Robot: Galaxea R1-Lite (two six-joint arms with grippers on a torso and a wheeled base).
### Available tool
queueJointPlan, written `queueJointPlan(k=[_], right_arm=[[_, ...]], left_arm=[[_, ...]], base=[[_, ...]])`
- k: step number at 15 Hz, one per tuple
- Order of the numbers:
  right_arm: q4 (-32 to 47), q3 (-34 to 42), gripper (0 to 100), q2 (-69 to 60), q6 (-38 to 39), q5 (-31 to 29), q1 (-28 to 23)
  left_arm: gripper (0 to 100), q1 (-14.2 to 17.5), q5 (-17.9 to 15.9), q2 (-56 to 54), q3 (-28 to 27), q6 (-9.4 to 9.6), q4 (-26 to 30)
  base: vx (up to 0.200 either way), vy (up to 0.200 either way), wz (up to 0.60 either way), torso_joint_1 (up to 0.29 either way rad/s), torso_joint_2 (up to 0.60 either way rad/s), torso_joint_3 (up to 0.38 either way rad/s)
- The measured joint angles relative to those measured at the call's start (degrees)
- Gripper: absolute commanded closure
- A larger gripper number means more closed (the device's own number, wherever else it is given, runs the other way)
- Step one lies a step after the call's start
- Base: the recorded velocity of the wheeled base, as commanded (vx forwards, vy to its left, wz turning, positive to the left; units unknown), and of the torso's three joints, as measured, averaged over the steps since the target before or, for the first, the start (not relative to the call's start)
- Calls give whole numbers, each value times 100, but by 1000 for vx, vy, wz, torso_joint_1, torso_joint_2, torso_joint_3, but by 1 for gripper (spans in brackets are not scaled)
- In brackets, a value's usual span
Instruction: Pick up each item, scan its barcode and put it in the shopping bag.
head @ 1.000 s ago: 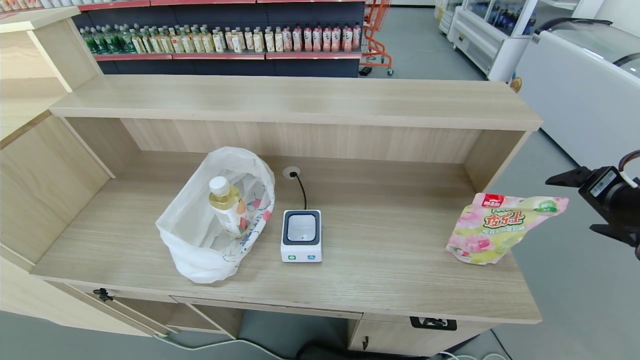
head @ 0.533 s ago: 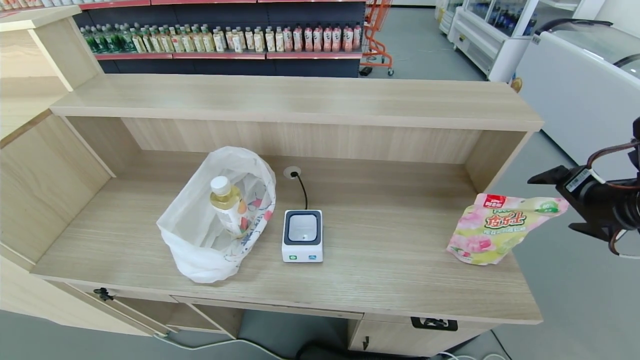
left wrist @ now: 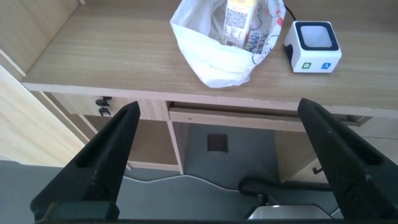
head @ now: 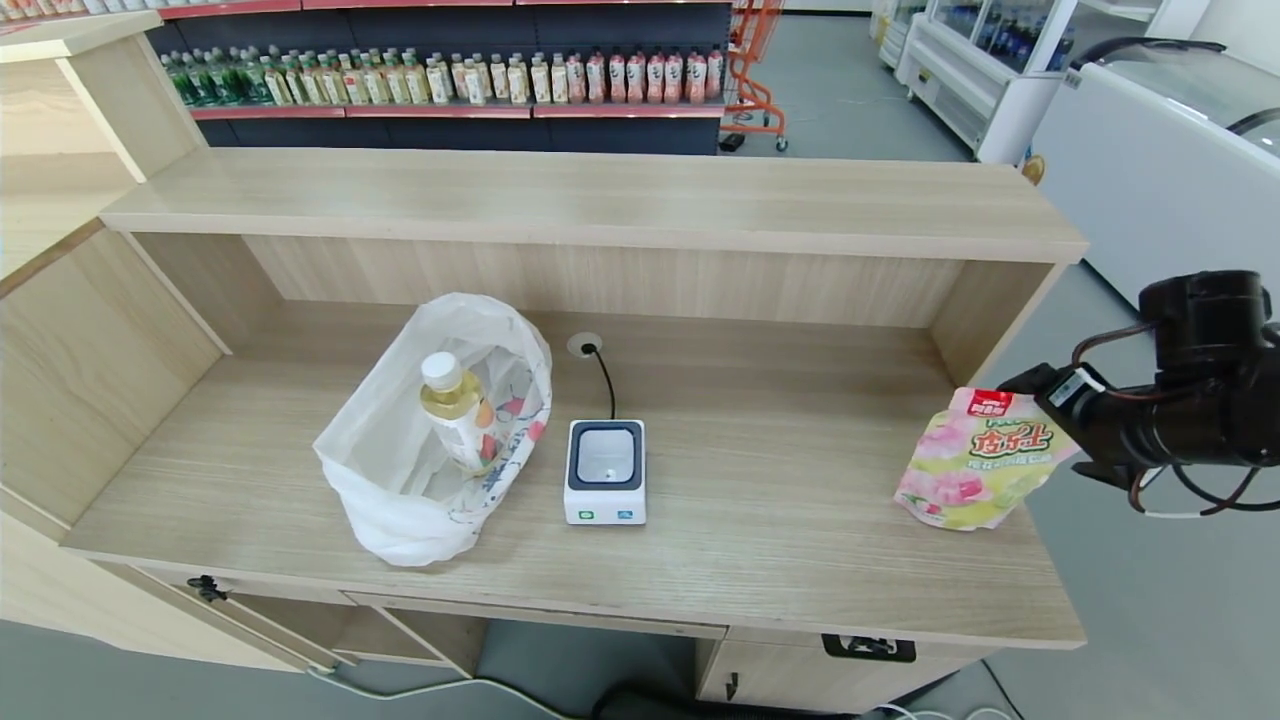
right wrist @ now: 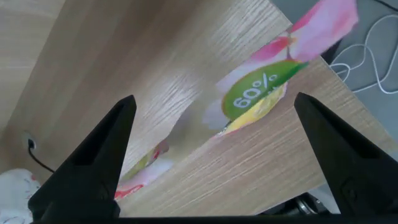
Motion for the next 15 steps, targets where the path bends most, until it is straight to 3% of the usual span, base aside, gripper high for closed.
queueJointPlan(k=[6,7,11,15], right_arm=[[-1840,780,0,942,-1084,24,216],[-1998,912,100,1039,-1207,30,268],[-2137,1069,100,1197,-1741,51,433],[-2822,1114,100,1103,-3191,290,475]], left_arm=[[0,0,0,0,0,0,0],[0,0,2,0,0,0,0],[0,0,5,0,0,0,0],[0,-2,0,0,0,0,0]], base=[[0,0,0,0,0,0],[0,0,0,0,0,0],[0,0,0,0,0,0],[0,0,0,0,0,0]])
